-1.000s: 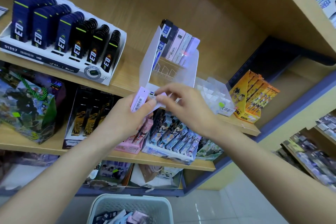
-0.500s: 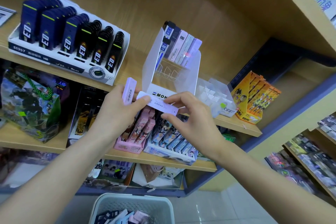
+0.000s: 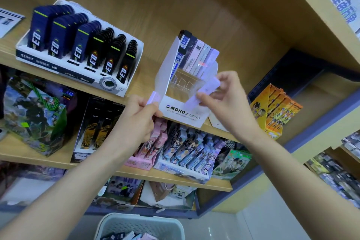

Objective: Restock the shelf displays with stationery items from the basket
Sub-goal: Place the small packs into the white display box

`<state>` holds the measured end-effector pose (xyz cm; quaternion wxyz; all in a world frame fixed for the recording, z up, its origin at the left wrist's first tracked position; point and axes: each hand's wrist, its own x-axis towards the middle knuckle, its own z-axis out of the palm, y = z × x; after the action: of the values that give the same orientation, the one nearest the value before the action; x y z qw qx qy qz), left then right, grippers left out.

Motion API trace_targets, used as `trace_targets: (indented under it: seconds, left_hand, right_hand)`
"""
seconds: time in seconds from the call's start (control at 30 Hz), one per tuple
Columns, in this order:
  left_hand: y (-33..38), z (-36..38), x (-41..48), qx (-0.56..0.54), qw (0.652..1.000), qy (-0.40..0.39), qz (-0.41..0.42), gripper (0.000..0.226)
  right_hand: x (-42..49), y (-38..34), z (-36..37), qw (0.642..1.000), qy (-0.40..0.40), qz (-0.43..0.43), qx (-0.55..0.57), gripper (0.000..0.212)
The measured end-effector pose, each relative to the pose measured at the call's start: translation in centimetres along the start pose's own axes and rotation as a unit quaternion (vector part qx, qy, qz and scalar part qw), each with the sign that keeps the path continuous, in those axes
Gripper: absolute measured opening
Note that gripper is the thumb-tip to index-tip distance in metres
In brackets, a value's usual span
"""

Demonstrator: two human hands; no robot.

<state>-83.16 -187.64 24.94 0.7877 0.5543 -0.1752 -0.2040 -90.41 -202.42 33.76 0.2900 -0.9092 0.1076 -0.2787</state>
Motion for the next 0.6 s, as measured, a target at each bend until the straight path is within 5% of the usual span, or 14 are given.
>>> trace_targets:
  seconds: [0.2,0.43,0.6]
  left_hand:
    - [0.0,0.2,-0.3,0.049,0.998,-0.008,0.043,0.018]
    - [0.2,0.0,-0.2,0.060,0.997,-0.012,0.039,0.020]
    - [0.3,0.2,-0.2,0.062,0.997,-0.016,0.036,0.020]
  right_hand:
    - [4.8,0.8,-1.1,0.991,0.130,-0.030,0.004,0.022]
    - [7.5,3.1,-0.7,0.990,0.098,-0.041,-0.094,0.011]
    - [8.1,3.8,-1.6,0.975,0.201,-0.045,-0.078,0.013]
